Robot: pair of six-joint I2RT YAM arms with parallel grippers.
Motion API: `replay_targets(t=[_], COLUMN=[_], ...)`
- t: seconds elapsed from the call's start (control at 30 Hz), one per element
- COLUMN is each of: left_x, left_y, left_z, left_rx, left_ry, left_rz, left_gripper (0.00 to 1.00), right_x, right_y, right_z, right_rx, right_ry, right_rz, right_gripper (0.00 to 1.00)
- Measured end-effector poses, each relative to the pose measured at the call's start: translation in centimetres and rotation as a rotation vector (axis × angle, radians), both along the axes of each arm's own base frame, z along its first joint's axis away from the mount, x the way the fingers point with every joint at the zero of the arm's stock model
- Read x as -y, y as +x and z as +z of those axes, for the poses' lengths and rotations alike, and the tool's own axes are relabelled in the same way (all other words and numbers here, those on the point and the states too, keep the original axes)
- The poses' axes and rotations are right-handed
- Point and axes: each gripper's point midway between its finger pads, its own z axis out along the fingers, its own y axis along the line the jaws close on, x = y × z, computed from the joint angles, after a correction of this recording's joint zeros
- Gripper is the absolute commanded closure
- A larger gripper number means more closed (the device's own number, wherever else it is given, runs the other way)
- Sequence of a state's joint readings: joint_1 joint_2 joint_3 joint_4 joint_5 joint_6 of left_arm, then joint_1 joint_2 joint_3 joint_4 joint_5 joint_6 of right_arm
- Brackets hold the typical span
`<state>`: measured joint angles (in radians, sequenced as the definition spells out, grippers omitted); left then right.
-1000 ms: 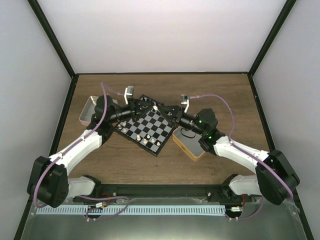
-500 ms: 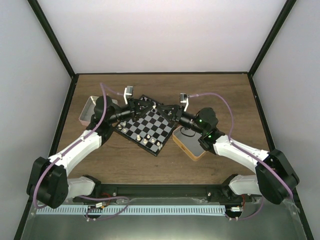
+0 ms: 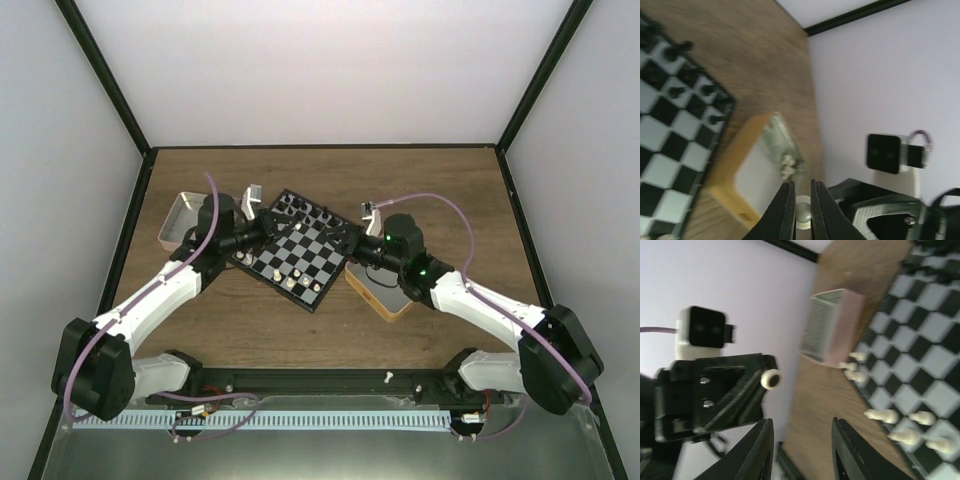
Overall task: Set up the chess pieces on the board
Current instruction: Pick up the chess piece from the storage box, then place the chess piece on the chessboard.
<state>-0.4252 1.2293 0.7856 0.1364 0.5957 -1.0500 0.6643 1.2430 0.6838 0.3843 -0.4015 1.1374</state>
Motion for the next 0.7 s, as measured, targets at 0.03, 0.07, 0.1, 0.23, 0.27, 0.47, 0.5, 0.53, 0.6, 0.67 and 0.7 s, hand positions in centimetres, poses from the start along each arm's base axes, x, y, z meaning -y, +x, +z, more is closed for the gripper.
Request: replay_targets(t=[0.03,0.07,0.1,0.23,0.27,0.47,0.5,0.53,0.6,0.67,0.7], left_x=[-0.3,-0.8,-1.1,-2.4,-2.7,-4.8,-5.1,-5.4,-5.7,-6.0,-6.2], left_y=[0.1,0.2,0.2,0.2,0.2,0.1,0.0,-0.1,-0.2,-0.4,-0.5], left_z=[-0.8,-1.8,-2.4,-4.9,-5.4,-7.8,-8.2,-8.6,-9.6,-11.0,-12.0], left_rx=[-0.001,-0.004,-0.005,-0.008,-0.009,-0.004,-0.006,-0.009,-0.020,-0.040,-0.058], left_ry=[0.038,0.087,0.122,0.255,0.286,0.467,0.500,0.531,0.592,0.652,0.687], left_rz=[0.013,0.029,0.037,0.065,0.072,0.097,0.100,0.101,0.099,0.091,0.086], left_gripper=[0.96,0.96,0.96,0.96,0.96,0.96,0.96,0.96,0.96,0.96,0.96], right_x=[0.4,0.8,1.3,3.5,4.0,6.2,6.4,6.6,7.0,7.2,7.3], right_y=[0.1,0.2,0.3,0.1,0.1,-0.1,-0.1,-0.1,-0.2,-0.2,-0.2], right_z=[-0.9,-1.9,-2.8,-4.9,-5.3,-6.9,-7.2,-7.4,-7.8,-8.1,-8.2], right_rx=[-0.006,-0.012,-0.016,-0.018,-0.013,-0.004,-0.007,-0.010,-0.017,-0.024,-0.027], right_ry=[-0.049,-0.099,-0.150,-0.299,-0.333,-0.480,-0.498,-0.513,-0.536,-0.552,-0.559], right_rz=[-0.016,-0.031,-0.051,-0.110,-0.123,-0.165,-0.168,-0.171,-0.181,-0.187,-0.189], right_gripper=[0.62,0.61,0.60,0.57,0.56,0.55,0.55,0.55,0.55,0.55,0.55])
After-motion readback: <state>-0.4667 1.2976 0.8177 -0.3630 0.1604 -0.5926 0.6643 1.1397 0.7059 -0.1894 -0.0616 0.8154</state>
